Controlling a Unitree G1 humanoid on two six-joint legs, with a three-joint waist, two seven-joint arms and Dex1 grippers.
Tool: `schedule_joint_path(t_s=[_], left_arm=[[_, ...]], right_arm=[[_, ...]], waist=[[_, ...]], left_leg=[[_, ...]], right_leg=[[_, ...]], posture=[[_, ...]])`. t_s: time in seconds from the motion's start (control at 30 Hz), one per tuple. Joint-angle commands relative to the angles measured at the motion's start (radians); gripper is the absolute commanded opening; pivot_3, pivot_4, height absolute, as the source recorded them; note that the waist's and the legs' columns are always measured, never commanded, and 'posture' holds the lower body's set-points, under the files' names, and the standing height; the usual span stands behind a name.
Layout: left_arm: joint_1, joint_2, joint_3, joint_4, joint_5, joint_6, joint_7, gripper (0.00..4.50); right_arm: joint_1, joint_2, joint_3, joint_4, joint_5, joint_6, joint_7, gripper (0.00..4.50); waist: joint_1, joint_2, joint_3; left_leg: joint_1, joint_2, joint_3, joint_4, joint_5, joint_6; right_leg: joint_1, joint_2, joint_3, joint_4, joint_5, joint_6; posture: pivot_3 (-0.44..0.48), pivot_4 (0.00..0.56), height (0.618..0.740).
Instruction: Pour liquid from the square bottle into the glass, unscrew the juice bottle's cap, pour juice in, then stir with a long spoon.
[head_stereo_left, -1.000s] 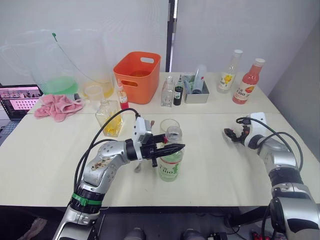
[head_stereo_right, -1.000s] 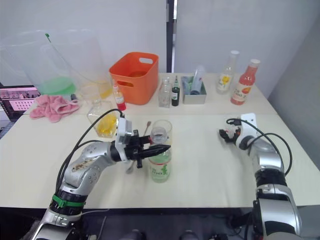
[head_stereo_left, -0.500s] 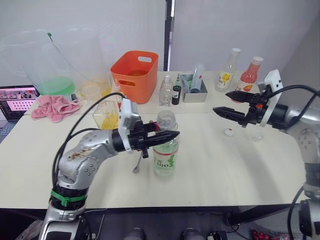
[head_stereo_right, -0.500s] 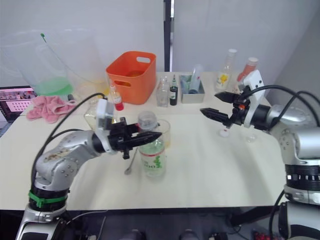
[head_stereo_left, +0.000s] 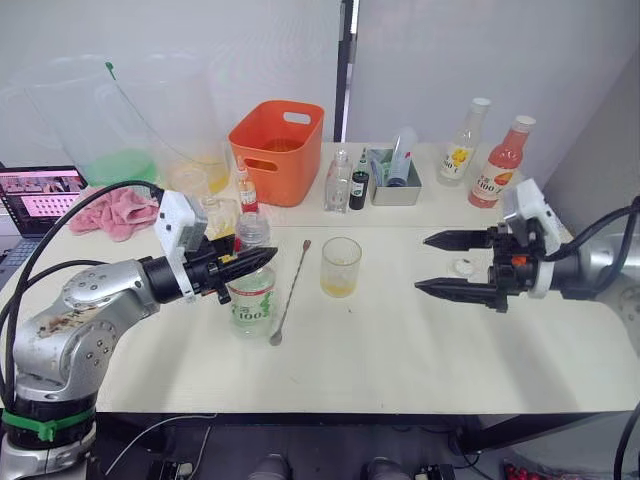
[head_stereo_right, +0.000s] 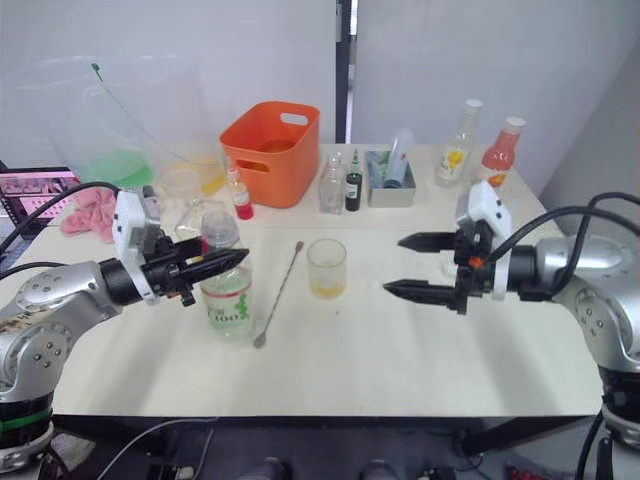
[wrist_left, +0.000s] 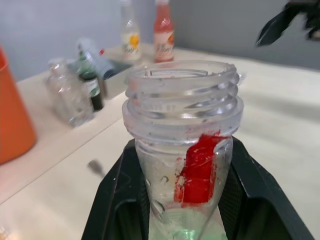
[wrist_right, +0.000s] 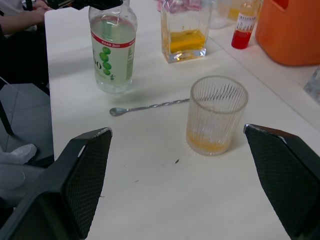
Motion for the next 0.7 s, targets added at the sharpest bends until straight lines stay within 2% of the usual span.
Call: schedule_joint_path(t_s=[0.03, 0.13, 0.23, 0.37, 0.53, 0.7], left_arm=[[-0.058, 0.0, -0.055, 0.016, 0.087, -0.088, 0.001, 1.2], [-0.091, -0.005, -0.099, 0.066, 0.147, -0.144, -0.017, 1.2], [-0.176, -0.03, -0.17, 0.202, 0.244, -0.265, -0.05, 1.2], [-0.304, -0.101, -0.243, 0.418, 0.344, -0.435, -0.098, 1.2], [-0.462, -0.201, -0.292, 0.696, 0.469, -0.686, -0.1, 1.2], [-0.57, -0.255, -0.324, 0.947, 0.57, -0.926, -0.106, 1.2]], right_arm=[[0.02, 0.023, -0.056, -0.061, 0.051, -0.002, -0.037, 4.48], [0.029, 0.038, -0.064, -0.08, 0.061, 0.002, -0.081, 4.48], [0.059, 0.047, -0.056, -0.123, 0.05, -0.008, -0.118, 4.48], [0.054, 0.044, -0.077, -0.138, 0.055, 0.005, -0.167, 4.48], [0.052, 0.06, -0.084, -0.163, 0.05, 0.013, -0.255, 4.48], [0.076, 0.053, -0.105, -0.212, 0.095, 0.053, -0.3, 4.48]], waist=[[0.0, 0.0, 0.0], [-0.002, 0.0, 0.0], [0.0, -0.001, 0.0], [-0.001, -0.001, 0.001], [0.0, -0.002, 0.001], [-0.005, -0.003, 0.001]], left_leg=[[0.0, 0.0, 0.0, 0.0, 0.0, 0.0], [0.0, 0.0, 0.0, 0.0, 0.0, 0.0], [0.0, 0.0, 0.0, 0.0, 0.0, 0.0], [-0.001, -0.001, 0.0, 0.001, 0.0, 0.0], [-0.002, -0.001, 0.0, 0.001, 0.0, 0.0], [-0.009, -0.001, 0.001, 0.002, 0.0, 0.0]], right_leg=[[0.0, 0.0, 0.0, 0.0, 0.0, 0.0], [0.0, 0.0, 0.0, 0.0, 0.0, 0.0], [0.0, 0.0, 0.0, 0.0, 0.0, 0.0], [0.0, 0.0, 0.0, 0.0, 0.0, 0.0], [-0.002, 0.0, -0.001, 0.001, 0.0, 0.0], [-0.01, -0.001, 0.0, 0.004, 0.0, 0.0]], posture=[[0.0, 0.15, 0.74], [0.0, 0.15, 0.74], [0.0, 0.15, 0.74], [0.0, 0.15, 0.74], [0.0, 0.15, 0.74], [0.0, 0.15, 0.74]])
